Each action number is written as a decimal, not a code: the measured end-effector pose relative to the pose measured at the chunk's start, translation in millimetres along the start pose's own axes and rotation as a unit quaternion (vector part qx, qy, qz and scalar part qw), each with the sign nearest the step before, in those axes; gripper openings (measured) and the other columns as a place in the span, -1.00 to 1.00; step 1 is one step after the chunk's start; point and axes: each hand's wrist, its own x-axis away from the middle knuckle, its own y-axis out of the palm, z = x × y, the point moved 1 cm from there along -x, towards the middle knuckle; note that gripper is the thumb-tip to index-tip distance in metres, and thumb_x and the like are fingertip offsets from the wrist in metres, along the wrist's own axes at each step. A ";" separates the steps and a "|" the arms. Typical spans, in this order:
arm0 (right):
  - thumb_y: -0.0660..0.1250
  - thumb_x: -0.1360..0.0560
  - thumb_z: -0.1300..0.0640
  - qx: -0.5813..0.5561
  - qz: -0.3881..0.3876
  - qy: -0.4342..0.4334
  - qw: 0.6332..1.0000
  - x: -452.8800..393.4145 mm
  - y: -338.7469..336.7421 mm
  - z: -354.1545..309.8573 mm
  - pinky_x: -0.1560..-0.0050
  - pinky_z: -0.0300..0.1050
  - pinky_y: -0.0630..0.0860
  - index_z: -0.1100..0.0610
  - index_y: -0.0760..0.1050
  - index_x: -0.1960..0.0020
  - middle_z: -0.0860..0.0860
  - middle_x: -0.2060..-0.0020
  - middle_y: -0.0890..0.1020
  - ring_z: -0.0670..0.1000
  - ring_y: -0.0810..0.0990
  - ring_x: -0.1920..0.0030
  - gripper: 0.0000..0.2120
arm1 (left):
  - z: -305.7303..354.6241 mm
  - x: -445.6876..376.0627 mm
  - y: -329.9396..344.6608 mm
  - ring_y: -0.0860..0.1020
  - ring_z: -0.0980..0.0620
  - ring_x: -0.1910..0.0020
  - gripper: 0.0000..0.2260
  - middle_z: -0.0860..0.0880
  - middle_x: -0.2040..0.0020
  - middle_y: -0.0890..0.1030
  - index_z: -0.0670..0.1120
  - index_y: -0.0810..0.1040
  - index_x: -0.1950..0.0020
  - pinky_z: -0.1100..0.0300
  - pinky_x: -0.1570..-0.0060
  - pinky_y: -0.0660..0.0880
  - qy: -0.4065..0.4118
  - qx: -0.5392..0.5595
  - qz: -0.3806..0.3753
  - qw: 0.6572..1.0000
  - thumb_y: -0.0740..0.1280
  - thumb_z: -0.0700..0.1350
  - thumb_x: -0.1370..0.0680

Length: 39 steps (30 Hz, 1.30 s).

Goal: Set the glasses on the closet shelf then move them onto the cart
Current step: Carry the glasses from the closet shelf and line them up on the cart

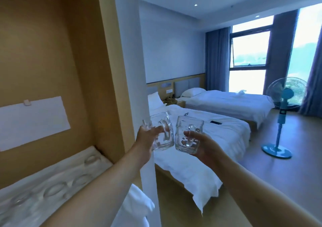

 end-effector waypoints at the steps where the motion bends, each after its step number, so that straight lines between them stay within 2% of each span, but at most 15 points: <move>1: 0.51 -0.25 0.22 -0.003 0.006 -0.003 1.000 1.0 -10.6 -4.2 0.10 0.07 0.68 0.21 0.61 -0.11 0.18 0.07 0.69 0.16 0.69 0.12 -0.58 | -3.8 -2.3 12.3 0.57 -0.12 0.04 -0.24 -0.11 0.01 0.66 -0.17 0.59 -0.22 -0.03 0.00 0.49 0.004 -0.005 -0.011 1.000 0.64 -0.02 -0.05; 3: 0.49 -0.24 0.24 -0.009 0.021 -0.009 1.000 3.2 -36.7 -13.3 0.24 0.00 0.66 0.21 0.62 -0.06 0.15 0.15 0.71 0.11 0.71 0.21 -0.62 | -13.1 -9.0 40.2 0.64 -0.15 0.05 -0.31 -0.14 0.00 0.71 -0.11 0.63 -0.14 0.01 0.02 0.55 0.010 -0.014 -0.025 1.000 0.62 -0.01 -0.03; 6: 0.49 -0.24 0.25 -0.011 0.047 -0.021 0.999 4.0 -85.5 -27.0 0.27 -0.01 0.64 0.21 0.61 -0.09 0.15 0.11 0.71 0.11 0.71 0.21 -0.59 | -34.0 -24.4 84.4 0.66 -0.16 0.02 -0.32 -0.24 -0.08 0.69 -0.12 0.65 -0.15 -0.05 -0.04 0.55 0.014 -0.043 -0.049 0.998 0.64 0.00 -0.06; 9: 0.52 -0.24 0.27 -0.004 0.075 -0.029 0.997 5.8 -131.3 -38.1 0.19 0.07 0.66 0.24 0.58 -0.21 0.20 -0.02 0.69 0.17 0.70 0.13 -0.48 | -54.7 -38.1 123.5 0.65 -0.27 -0.10 -0.29 -0.26 -0.15 0.66 -0.09 0.61 -0.23 -0.20 -0.12 0.55 -0.005 -0.057 -0.066 0.996 0.68 -0.02 -0.10; 11: 0.52 -0.25 0.28 0.000 0.095 -0.034 0.995 6.3 -161.2 -46.7 0.10 0.17 0.68 0.25 0.58 -0.21 0.25 -0.07 0.67 0.22 0.67 0.05 -0.47 | -65.3 -43.6 153.1 0.64 -0.25 -0.09 -0.23 -0.22 -0.15 0.66 -0.05 0.56 -0.26 -0.14 -0.10 0.56 -0.022 -0.057 -0.073 0.995 0.68 -0.04 -0.07; 13: 0.53 -0.25 0.27 0.010 0.112 -0.035 0.993 9.1 -187.9 -56.3 -0.05 0.23 0.63 0.25 0.56 -0.23 0.26 -0.11 0.67 0.24 0.65 -0.01 -0.45 | -74.5 -48.7 183.6 0.60 -0.14 0.04 -0.38 -0.16 -0.03 0.65 -0.04 0.54 -0.13 -0.02 -0.04 0.52 -0.036 -0.046 -0.087 0.995 0.64 -0.12 -0.12; 15: 0.53 -0.25 0.28 0.017 0.124 -0.041 0.991 13.2 -210.5 -65.0 -0.11 0.23 0.61 0.27 0.55 -0.26 0.26 -0.14 0.67 0.25 0.66 -0.04 -0.43 | -83.3 -53.8 209.6 0.57 -0.09 0.06 -0.49 -0.09 0.03 0.62 -0.03 0.51 -0.04 0.00 -0.08 0.51 -0.050 -0.032 -0.095 0.994 0.62 -0.19 -0.17; 19: 0.53 -0.27 0.27 0.031 0.147 -0.057 0.987 23.8 -259.2 -81.8 -0.18 0.29 0.58 0.24 0.51 -0.31 0.25 -0.17 0.66 0.28 0.66 -0.13 -0.38 | -106.2 -68.5 262.1 0.56 -0.12 -0.13 -0.18 -0.09 -0.16 0.57 -0.03 0.41 -0.31 -0.05 -0.16 0.52 -0.075 -0.048 -0.124 0.988 0.63 -0.09 -0.09; 23: 0.57 -0.25 0.22 0.035 0.178 -0.056 0.982 32.9 -302.8 -90.9 -0.12 0.21 0.62 0.22 0.50 -0.34 0.24 -0.17 0.66 0.26 0.67 -0.12 -0.33 | -129.0 -80.3 306.7 0.53 -0.18 -0.25 -0.08 -0.10 -0.28 0.52 -0.01 0.35 -0.41 -0.13 -0.30 0.49 -0.089 -0.071 -0.158 0.981 0.67 -0.04 -0.12; 27: 0.64 -0.15 0.18 0.025 0.229 -0.053 0.972 39.8 -337.4 -97.8 -0.03 0.18 0.63 0.19 0.51 -0.34 0.23 -0.15 0.67 0.21 0.69 -0.02 -0.22 | -150.3 -94.5 344.3 0.57 -0.14 -0.17 -0.21 -0.11 -0.22 0.56 -0.03 0.37 -0.37 -0.07 -0.22 0.53 -0.107 -0.075 -0.184 0.974 0.68 -0.16 -0.24; 30: 0.59 -0.23 0.22 0.018 0.256 -0.061 0.964 43.7 -358.1 -101.3 0.05 0.12 0.65 0.19 0.52 -0.31 0.18 -0.05 0.70 0.16 0.71 0.06 -0.34 | -163.4 -105.2 373.4 0.60 -0.14 -0.14 -0.23 -0.13 -0.20 0.58 -0.05 0.39 -0.35 -0.13 -0.23 0.55 -0.119 -0.091 -0.209 0.966 0.67 -0.19 -0.23; 33: 0.57 -0.26 0.23 0.012 0.288 -0.074 0.955 43.5 -382.7 -105.1 -0.04 0.16 0.64 0.20 0.54 -0.30 0.20 -0.09 0.69 0.17 0.69 -0.01 -0.38 | -180.2 -123.7 408.1 0.62 -0.15 -0.11 -0.21 -0.12 -0.17 0.60 -0.06 0.39 -0.35 -0.13 -0.20 0.58 -0.126 -0.091 -0.249 0.956 0.68 -0.20 -0.21; 35: 0.57 -0.28 0.24 0.018 0.308 -0.086 0.947 42.3 -396.1 -107.9 -0.07 0.16 0.63 0.20 0.55 -0.31 0.22 -0.14 0.67 0.19 0.67 -0.06 -0.40 | -189.5 -134.6 428.7 0.65 -0.11 -0.04 -0.29 -0.11 -0.09 0.63 -0.09 0.43 -0.30 -0.03 -0.08 0.62 -0.120 -0.093 -0.272 0.950 0.67 -0.22 -0.24; 37: 0.58 -0.26 0.23 0.019 0.346 -0.095 0.933 39.4 -411.5 -110.1 -0.01 0.10 0.64 0.20 0.55 -0.31 0.21 -0.13 0.67 0.18 0.67 -0.06 -0.38 | -197.5 -145.9 449.3 0.66 -0.05 0.02 -0.38 -0.06 -0.02 0.65 -0.09 0.46 -0.23 0.10 0.04 0.60 -0.117 -0.102 -0.303 0.940 0.67 -0.22 -0.27; 39: 0.60 -0.25 0.22 0.021 0.377 -0.105 0.920 36.2 -423.8 -115.1 -0.01 0.08 0.63 0.21 0.54 -0.32 0.21 -0.15 0.67 0.17 0.67 -0.07 -0.34 | -207.2 -161.6 469.4 0.68 -0.07 0.00 -0.27 -0.08 -0.05 0.67 -0.10 0.44 -0.28 0.01 -0.05 0.62 -0.131 -0.103 -0.333 0.928 0.70 -0.19 -0.20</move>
